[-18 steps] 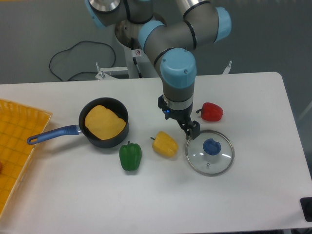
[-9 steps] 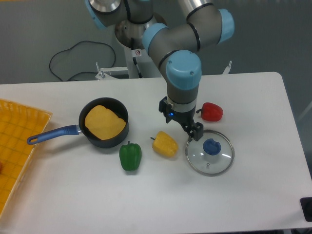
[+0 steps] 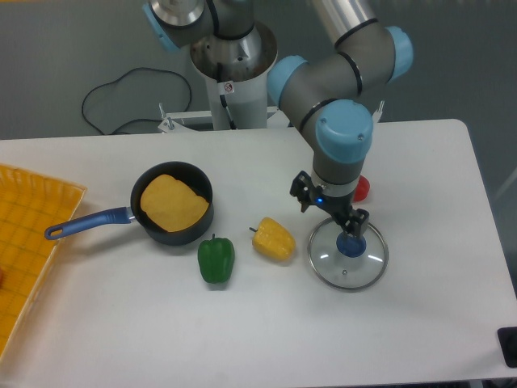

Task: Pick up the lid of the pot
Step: 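Move the gripper over the blue knob of the glass lid and lower, then close the gripper around the blue knob of the glass lid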

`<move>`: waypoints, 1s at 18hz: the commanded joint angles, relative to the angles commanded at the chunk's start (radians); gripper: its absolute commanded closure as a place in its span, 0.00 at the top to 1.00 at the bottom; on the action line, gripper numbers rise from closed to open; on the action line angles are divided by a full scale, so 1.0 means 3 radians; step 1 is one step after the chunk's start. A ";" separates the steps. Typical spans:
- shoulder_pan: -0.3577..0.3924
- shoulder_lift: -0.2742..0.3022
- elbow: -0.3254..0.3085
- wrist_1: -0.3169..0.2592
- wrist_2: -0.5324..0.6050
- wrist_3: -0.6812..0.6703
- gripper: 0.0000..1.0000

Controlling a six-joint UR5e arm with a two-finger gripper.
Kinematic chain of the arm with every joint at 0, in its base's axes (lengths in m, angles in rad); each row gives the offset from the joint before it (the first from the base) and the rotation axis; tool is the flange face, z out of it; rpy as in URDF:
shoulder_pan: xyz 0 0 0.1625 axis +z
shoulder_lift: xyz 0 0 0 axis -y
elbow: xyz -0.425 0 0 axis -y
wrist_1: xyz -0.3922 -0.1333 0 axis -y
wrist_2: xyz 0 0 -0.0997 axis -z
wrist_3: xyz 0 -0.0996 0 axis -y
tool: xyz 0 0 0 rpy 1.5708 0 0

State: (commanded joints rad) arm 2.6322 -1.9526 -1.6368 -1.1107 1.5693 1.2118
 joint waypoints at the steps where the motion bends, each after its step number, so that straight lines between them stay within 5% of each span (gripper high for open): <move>1: 0.0036 -0.0041 0.0000 0.0071 0.0000 0.0005 1.00; 11: 0.0031 -0.0251 0.0000 0.0404 0.0041 0.0031 1.00; 18: 0.0031 -0.0322 0.0031 0.0425 0.0153 0.0036 1.00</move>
State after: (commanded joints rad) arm 2.6415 -2.0494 -1.6276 -0.9833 1.6152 1.2226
